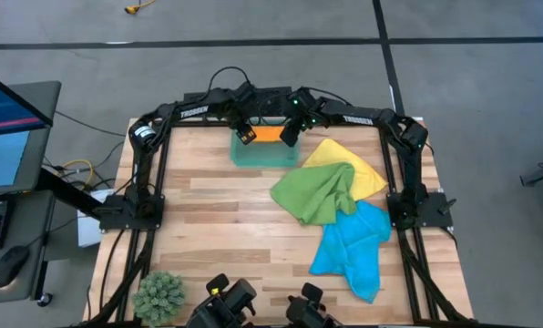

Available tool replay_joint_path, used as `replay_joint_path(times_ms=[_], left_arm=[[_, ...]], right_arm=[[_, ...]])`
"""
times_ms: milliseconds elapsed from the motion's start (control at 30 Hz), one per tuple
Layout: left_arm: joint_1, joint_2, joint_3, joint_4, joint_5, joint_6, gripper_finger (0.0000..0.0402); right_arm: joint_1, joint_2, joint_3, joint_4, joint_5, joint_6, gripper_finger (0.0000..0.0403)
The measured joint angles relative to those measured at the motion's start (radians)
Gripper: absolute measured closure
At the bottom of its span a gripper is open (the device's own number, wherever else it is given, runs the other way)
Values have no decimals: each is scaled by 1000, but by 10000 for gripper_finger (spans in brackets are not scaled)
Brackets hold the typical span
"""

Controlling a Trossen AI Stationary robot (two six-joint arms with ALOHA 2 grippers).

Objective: Roll microfiber towels into tight, uniform cylinder then place into a basket
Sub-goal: Put the orange towel into the bin, then fold the green towel

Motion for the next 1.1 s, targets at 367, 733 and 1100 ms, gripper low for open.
replay_joint_path(times_ms=[367,733,1100], left_arm=[[0,-6,83,-161,-41,20,242],[-55,-141,75,-189,35,22,242],[-277,-378,-231,63,37,-41,242]], right_arm=[[26,-3,0,-35,-3,-46,260],[50,-242,-35,-317,0,-74,310],[235,-618,-389,-219,13,60,332]])
